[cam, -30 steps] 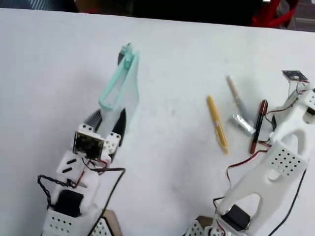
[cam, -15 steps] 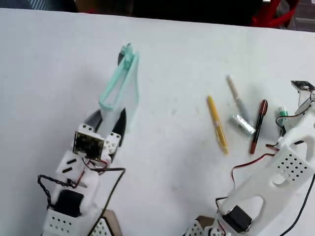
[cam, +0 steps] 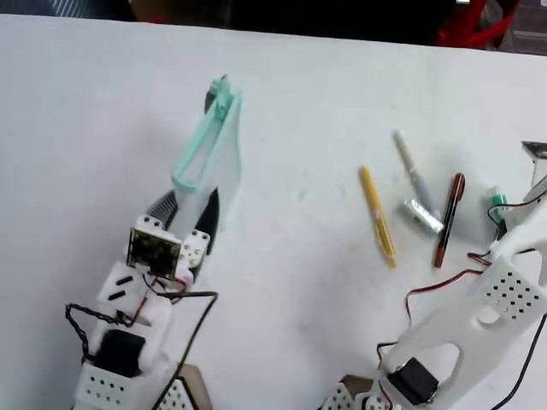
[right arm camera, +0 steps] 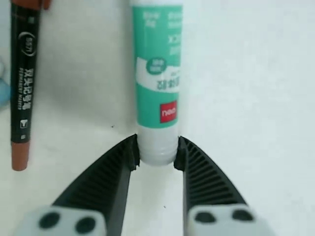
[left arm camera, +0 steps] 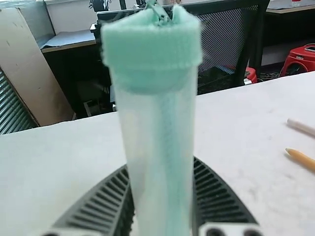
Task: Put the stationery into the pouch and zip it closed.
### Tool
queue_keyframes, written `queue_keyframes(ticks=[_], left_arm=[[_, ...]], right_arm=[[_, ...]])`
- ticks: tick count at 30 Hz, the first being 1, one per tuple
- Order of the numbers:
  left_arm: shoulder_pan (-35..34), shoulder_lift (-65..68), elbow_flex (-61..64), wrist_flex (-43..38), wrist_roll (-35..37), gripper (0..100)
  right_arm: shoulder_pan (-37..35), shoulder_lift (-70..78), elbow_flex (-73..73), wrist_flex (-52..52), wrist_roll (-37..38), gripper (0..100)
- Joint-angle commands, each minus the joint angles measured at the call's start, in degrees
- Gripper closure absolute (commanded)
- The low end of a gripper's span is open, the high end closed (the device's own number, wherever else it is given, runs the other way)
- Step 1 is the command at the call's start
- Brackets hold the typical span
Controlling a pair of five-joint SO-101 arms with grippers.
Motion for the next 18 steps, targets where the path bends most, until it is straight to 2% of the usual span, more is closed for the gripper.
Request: queue_keyframes(ticks=[1,6,9,12,18], left_arm=[[-0.2,0.4,0.0,0.3,-0.3,86],[-0.2,0.4,0.0,0.3,-0.3,86],[-0.2,0.4,0.0,0.3,-0.3,86],[-0.2,0.4,0.0,0.3,-0.3,86],[-0.2,0.4,0.0,0.3,-0.3,86]], right_arm=[[0.7,-9.5,-0.2,2.5,-0.6,95.4],[2.2,-17.5,1.2,2.6,-2.9,95.0],[2.2,-22.3,6.0,2.6,-0.9,95.0],[2.1,-29.0,12.9,2.6,6.5,95.1],[1.6,-47.2,28.7,2.6,32.4,95.4]])
